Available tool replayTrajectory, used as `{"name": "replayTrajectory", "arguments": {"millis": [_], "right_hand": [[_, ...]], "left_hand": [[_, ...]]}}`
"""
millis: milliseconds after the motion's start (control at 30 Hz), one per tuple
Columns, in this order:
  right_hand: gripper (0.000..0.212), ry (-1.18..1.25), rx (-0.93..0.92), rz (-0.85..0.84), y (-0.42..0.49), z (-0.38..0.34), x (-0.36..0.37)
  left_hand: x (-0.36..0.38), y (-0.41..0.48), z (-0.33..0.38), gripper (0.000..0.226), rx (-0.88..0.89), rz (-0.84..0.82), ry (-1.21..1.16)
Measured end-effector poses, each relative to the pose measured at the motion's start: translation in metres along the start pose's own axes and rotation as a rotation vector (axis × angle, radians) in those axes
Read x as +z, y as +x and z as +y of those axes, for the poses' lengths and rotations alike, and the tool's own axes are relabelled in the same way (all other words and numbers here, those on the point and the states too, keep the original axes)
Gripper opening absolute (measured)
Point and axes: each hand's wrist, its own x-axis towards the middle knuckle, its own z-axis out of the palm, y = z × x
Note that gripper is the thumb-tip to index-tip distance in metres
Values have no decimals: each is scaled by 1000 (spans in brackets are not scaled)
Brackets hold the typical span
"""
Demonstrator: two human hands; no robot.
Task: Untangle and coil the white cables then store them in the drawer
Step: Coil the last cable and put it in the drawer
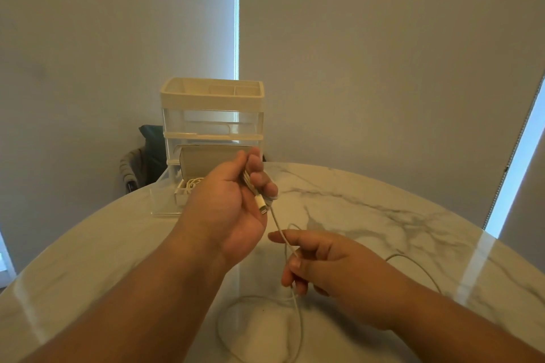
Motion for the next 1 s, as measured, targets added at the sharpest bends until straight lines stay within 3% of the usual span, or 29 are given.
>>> {"name": "replayTrajectory", "arguments": {"millis": [133,333,467,600,700,833,1000], "right_hand": [[44,119,18,27,1,0,0],[33,316,100,-181,-2,-3,2],[21,357,121,-153,-1,0,-4],[26,540,55,-131,-2,-2,-10],[40,694,21,-140,-2,-2,-16],[77,906,55,-253,3,1,-27],[79,908,49,-436,4,8,-32]], "left_hand": [[0,2,-2,22,64,82,10],[1,3,-8,20,183,122,80],[-6,2,-4,20,440,108,625],[-16,-4,-10,16,654,-80,1187],[-20,-3,-15,16,592,-233,1476],[-22,1,-16,15,496,-330,1680],[-23,2,-19,15,408,-375,1687]]}}
